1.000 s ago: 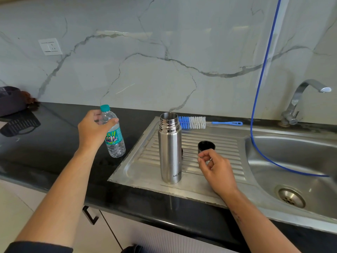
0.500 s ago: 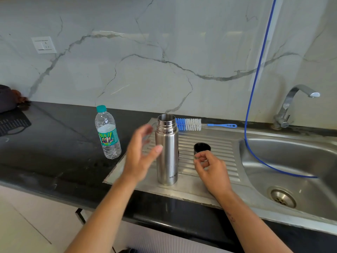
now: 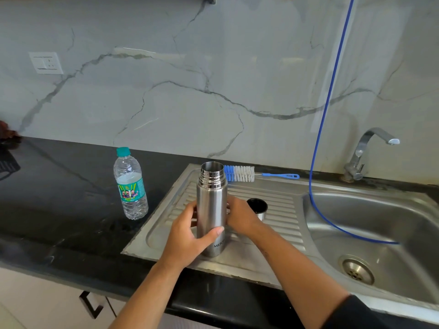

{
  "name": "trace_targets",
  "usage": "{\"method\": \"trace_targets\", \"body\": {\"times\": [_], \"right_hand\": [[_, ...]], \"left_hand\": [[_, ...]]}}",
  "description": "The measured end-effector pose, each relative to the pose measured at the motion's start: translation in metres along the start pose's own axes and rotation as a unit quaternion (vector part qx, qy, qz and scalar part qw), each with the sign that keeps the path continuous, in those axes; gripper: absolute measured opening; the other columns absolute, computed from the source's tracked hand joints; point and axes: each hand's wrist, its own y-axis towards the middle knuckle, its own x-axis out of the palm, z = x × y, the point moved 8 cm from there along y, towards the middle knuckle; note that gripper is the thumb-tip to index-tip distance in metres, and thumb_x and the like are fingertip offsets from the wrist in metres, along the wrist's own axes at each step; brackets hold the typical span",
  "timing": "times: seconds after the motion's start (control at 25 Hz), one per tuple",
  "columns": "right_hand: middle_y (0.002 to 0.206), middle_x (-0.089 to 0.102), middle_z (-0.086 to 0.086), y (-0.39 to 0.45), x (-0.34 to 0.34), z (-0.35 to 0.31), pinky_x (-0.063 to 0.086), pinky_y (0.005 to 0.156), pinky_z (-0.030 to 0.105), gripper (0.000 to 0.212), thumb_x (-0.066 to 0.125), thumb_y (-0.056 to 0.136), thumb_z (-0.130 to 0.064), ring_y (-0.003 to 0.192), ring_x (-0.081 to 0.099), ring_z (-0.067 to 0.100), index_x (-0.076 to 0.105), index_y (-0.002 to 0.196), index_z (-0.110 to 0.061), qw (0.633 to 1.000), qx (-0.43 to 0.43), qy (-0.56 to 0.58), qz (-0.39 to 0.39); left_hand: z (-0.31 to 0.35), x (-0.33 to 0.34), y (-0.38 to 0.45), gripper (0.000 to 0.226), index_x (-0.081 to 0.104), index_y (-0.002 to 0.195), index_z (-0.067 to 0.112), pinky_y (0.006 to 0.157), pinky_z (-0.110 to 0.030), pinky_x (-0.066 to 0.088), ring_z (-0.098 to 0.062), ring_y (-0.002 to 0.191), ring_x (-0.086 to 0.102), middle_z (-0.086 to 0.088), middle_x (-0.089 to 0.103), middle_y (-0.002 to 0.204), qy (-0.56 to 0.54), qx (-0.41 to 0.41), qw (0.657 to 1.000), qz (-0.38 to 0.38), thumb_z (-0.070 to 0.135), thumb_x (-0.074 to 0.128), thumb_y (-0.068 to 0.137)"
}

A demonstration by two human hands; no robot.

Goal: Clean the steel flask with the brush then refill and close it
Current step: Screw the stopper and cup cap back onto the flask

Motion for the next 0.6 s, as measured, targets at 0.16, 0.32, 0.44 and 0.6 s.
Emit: {"method": "trace_targets", "body": {"times": [0.16, 0.32, 0.44, 0.6], "right_hand": [[0.087, 0.064, -0.014, 0.009, 0.003, -0.003, 0.045, 0.067, 0.021, 0.016, 0.071, 0.086, -0.021, 0.079, 0.057, 0.005, 0.066, 0.101, -0.024, 0.998, -0.008, -0.053, -0.019], [0.078, 0.062, -0.014, 0.006, 0.001, -0.007, 0.049, 0.065, 0.022, 0.008, 0.071, 0.086, -0.016, 0.072, 0.055, 0.000, 0.064, 0.086, -0.020, 0.999, -0.020, -0.032, -0.007], [0.087, 0.067, -0.016, -0.001, -0.021, -0.016, 0.053, 0.075, 0.019, 0.015, 0.077, 0.086, -0.014, 0.080, 0.061, -0.003, 0.069, 0.098, -0.021, 0.998, -0.046, 0.023, 0.022], [0.114, 0.070, 0.002, -0.014, -0.079, -0.019, 0.063, 0.080, 0.036, 0.039, 0.082, 0.086, -0.026, 0.088, 0.074, 0.014, 0.066, 0.119, -0.016, 0.972, -0.010, 0.219, 0.089]], "left_hand": [[-0.003, 0.000, 0.002, 0.078, 0.051, 0.138, 0.031, 0.097, -0.034, 0.056, -0.005, 0.114, 0.064, 0.019, 0.066, 0.123, -0.004, 0.000, 1.000, 0.003, 0.059, 0.081, 0.072], [-0.002, 0.000, 0.001, 0.079, 0.051, 0.138, 0.032, 0.097, -0.036, 0.056, -0.004, 0.113, 0.064, 0.020, 0.065, 0.123, -0.006, -0.009, 1.000, 0.006, 0.061, 0.081, 0.070], [-0.001, 0.000, 0.001, 0.078, 0.053, 0.137, 0.032, 0.097, -0.039, 0.056, -0.006, 0.113, 0.065, 0.019, 0.067, 0.122, -0.018, -0.006, 1.000, 0.008, 0.060, 0.081, 0.070], [-0.001, -0.002, 0.000, 0.073, 0.048, 0.135, 0.046, 0.095, -0.029, 0.054, -0.001, 0.114, 0.062, 0.028, 0.064, 0.121, -0.013, -0.007, 1.000, 0.007, 0.063, 0.080, 0.071]]}}
